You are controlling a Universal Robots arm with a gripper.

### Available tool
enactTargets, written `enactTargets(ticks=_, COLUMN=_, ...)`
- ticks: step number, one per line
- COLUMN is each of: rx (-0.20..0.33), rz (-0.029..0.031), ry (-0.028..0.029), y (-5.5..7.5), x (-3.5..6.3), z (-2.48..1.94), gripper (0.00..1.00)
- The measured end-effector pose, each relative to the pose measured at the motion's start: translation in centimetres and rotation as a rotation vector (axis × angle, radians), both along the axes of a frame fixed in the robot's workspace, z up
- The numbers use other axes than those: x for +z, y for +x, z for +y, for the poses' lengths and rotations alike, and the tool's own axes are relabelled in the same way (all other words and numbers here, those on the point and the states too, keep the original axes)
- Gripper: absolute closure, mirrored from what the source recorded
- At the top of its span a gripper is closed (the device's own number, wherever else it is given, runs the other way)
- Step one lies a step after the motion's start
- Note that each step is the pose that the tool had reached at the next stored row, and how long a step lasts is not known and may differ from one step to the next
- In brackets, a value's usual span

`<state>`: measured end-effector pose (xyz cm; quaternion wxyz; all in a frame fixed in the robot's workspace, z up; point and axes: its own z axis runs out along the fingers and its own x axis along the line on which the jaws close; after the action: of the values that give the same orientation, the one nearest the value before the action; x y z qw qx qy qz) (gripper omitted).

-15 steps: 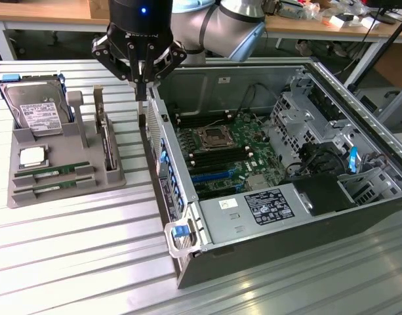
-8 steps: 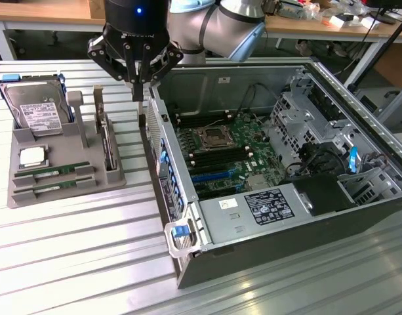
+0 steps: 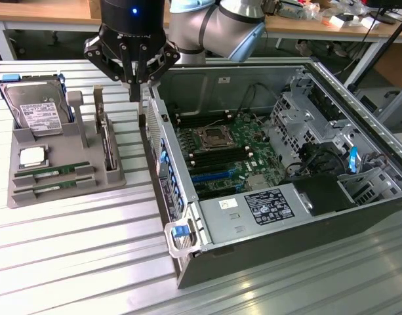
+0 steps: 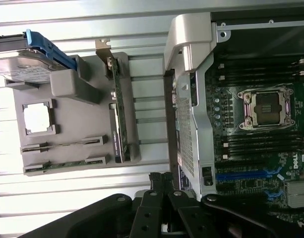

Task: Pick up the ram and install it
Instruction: 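Reach for the ram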

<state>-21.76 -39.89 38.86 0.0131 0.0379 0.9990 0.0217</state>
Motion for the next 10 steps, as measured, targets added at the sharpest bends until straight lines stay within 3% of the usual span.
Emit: enactTargets(ticks=10, rx=0.000, rz=0.0000, ry=0.0000, y=-0.37, x=-0.06, z=0.00, gripper=0.89)
